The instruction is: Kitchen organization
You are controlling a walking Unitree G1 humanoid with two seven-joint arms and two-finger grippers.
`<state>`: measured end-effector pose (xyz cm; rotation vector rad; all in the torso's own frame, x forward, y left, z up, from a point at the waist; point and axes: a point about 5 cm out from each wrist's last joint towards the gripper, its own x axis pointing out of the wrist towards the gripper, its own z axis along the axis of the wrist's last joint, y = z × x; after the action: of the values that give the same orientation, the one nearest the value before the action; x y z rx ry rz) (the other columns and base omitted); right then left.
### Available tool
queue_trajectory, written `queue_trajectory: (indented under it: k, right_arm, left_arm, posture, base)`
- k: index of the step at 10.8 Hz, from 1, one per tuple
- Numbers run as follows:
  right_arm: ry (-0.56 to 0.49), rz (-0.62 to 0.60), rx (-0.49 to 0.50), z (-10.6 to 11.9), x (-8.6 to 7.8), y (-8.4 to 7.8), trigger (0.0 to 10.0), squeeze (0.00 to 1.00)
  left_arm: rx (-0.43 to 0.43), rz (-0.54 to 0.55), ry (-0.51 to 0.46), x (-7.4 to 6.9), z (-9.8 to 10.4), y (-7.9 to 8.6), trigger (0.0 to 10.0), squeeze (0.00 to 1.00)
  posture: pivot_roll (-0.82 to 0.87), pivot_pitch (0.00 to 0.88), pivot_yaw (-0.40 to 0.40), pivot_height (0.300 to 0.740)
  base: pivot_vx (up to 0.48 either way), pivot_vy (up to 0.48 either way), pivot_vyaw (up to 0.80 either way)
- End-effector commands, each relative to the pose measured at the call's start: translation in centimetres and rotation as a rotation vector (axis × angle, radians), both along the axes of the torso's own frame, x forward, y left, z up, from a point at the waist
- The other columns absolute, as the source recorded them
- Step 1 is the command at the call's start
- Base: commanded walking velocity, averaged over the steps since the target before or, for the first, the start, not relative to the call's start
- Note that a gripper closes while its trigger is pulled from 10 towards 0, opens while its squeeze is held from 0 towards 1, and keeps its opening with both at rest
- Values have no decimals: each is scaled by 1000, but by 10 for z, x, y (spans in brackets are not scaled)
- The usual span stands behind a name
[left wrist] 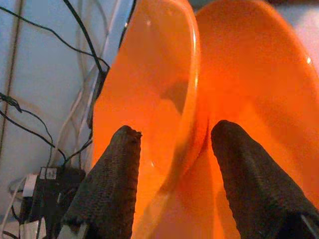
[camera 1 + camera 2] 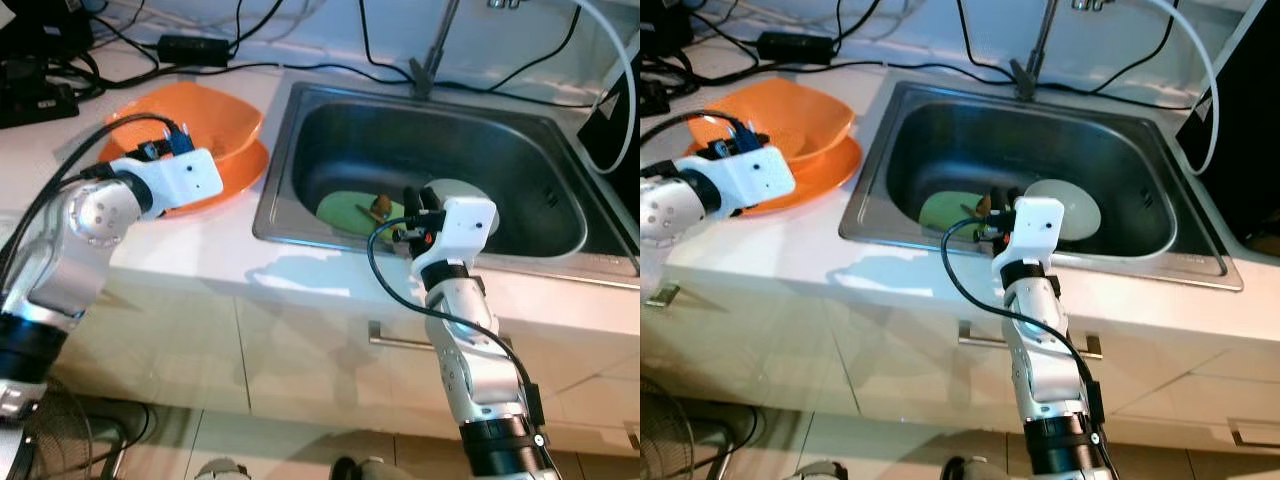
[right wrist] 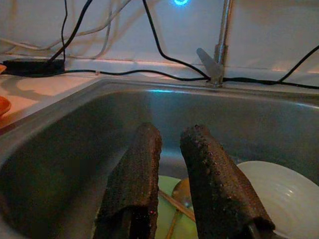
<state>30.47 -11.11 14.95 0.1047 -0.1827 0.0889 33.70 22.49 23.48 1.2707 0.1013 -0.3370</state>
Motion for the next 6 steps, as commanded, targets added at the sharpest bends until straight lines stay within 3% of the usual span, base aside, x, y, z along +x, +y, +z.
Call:
queue_trajectory:
  k: [1,2,3,6]
  right_arm:
    - [10,-9,-5,0,0,-3,10000,0]
    - [11,-11,-5,-1,0,-3,10000,0]
    - [11,-11,-5,-1,0,-3,10000,0]
    - [16,-12,-7,-2,1,-3,10000,0]
  left_arm:
    - [21,-9,-14,3,2,-3,10000,0]
    - [22,-3,-12,4,0,-2,471,0]
    - [23,0,-12,5,-1,-2,0,0]
    - [11,-7,-7,7,-7,-5,0,0]
  posture:
    - [6,86,-90,740]
    - [6,86,-90,740]
    - [6,86,-91,740]
    - [6,86,-89,740]
  base:
    - [0,0,0]
    - [0,0,0]
    - [0,0,0]
    - [0,0,0]
